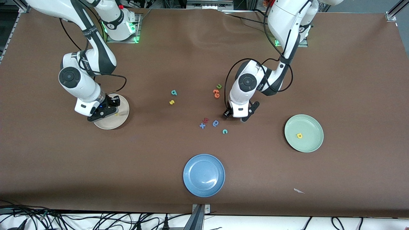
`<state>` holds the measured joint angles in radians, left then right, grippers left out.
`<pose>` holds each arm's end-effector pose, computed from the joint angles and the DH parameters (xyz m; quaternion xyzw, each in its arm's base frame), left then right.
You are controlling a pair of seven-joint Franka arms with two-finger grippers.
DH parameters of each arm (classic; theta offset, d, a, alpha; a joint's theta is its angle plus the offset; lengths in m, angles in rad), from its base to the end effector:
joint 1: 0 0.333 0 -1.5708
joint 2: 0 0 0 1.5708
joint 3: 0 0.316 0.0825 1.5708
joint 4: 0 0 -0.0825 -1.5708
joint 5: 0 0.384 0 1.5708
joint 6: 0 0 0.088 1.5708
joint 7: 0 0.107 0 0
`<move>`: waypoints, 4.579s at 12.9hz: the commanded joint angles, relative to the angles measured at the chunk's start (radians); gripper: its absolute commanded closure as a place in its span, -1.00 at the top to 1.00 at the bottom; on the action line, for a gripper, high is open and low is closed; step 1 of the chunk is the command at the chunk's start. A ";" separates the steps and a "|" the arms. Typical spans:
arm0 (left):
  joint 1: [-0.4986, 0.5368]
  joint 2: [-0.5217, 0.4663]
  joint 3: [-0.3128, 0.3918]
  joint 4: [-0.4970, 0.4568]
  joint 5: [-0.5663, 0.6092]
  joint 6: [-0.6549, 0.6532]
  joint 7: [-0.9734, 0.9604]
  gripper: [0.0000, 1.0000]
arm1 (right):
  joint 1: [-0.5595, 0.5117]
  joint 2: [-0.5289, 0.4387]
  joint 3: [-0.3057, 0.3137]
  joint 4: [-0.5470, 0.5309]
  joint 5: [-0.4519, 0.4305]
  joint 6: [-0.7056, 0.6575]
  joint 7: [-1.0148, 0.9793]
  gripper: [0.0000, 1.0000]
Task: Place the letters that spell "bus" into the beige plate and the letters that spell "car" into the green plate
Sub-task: 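Place the yellow u on the white plate while the left gripper returns, then grasp the teal letter with the left gripper while the right gripper reaches s, then drop the teal letter on the green plate while the right gripper grasps s, then place the yellow s on the white plate while the left gripper grasps c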
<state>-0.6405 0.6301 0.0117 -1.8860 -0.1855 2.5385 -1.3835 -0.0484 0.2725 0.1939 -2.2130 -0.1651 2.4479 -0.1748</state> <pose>0.5145 -0.3719 0.1716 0.8984 0.4362 -0.0361 0.0363 0.5426 0.0797 0.2537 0.9752 0.2195 -0.0151 0.0255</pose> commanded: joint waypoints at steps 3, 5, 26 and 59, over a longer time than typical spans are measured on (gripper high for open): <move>-0.021 0.002 0.008 -0.007 -0.022 0.020 -0.042 0.19 | -0.004 -0.009 0.024 -0.010 -0.001 -0.004 0.017 0.99; -0.028 0.002 0.008 -0.007 -0.020 0.020 -0.066 0.08 | -0.004 0.001 0.094 -0.007 -0.001 -0.004 0.156 0.99; 0.103 -0.004 0.020 0.088 0.096 -0.156 0.255 -1.00 | 0.285 0.234 0.170 0.047 -0.175 0.240 0.818 0.98; 0.094 0.264 0.019 0.554 0.070 -0.302 0.696 0.98 | 0.298 0.269 0.150 0.062 -0.284 0.267 0.825 -0.50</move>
<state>-0.5232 0.8378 0.0133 -1.4131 -0.1589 2.2541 -0.6808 0.2426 0.5140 0.3574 -2.1619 -0.4195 2.7048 0.6302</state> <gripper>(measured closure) 0.004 0.714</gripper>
